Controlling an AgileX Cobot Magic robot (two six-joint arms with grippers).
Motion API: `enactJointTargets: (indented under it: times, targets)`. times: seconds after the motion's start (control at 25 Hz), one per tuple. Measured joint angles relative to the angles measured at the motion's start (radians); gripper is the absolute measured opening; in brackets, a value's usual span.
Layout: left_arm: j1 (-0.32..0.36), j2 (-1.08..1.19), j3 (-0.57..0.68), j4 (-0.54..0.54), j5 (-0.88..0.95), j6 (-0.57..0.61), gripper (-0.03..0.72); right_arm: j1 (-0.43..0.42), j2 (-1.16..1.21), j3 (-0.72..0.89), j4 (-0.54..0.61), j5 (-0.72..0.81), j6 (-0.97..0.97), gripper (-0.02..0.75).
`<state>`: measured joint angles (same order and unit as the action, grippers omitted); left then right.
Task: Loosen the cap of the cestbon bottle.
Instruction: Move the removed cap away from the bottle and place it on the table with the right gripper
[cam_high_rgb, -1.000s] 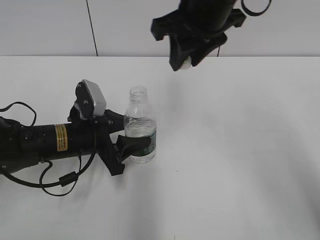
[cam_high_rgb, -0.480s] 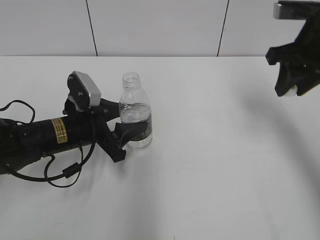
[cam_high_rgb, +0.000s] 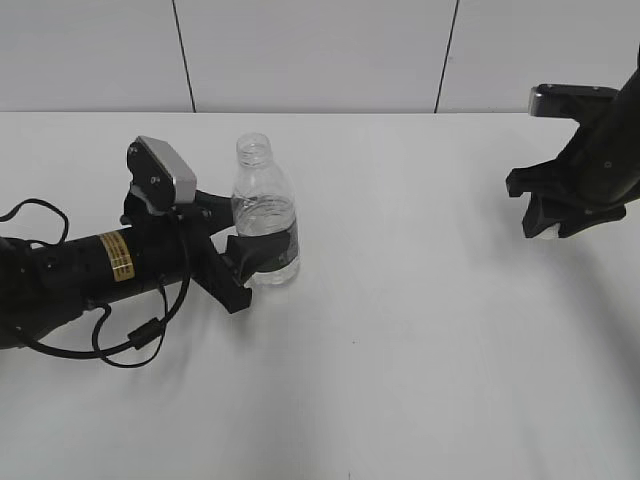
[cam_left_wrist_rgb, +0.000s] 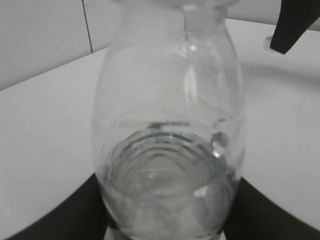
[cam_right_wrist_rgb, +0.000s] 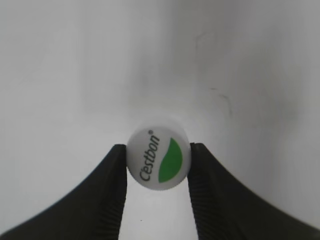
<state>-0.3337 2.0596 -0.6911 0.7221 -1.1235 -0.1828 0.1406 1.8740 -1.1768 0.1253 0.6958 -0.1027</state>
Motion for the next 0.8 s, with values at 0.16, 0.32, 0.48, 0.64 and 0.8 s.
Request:
enactJointTargets:
  times: [0.16, 0.32, 0.48, 0.64, 0.8]
  targets:
    - [0.000, 0.000, 0.000, 0.001, 0.000, 0.000, 0.390, 0.000, 0.076, 0.000, 0.002, -0.022, -0.001, 0.298]
    - [0.000, 0.000, 0.000, 0.001, 0.000, 0.000, 0.390, 0.000, 0.120, 0.002, 0.008, -0.042, -0.002, 0.298]
    - [0.000, 0.000, 0.000, 0.001, 0.000, 0.000, 0.390, 0.000, 0.122, 0.002, 0.011, -0.052, -0.002, 0.347]
    - [0.000, 0.000, 0.000, 0.001, 0.000, 0.000, 0.390, 0.000, 0.122, 0.002, 0.031, -0.053, -0.004, 0.573]
    - [0.000, 0.000, 0.000, 0.003, 0.004, 0.000, 0.390, 0.000, 0.122, 0.002, 0.036, -0.053, -0.004, 0.624]
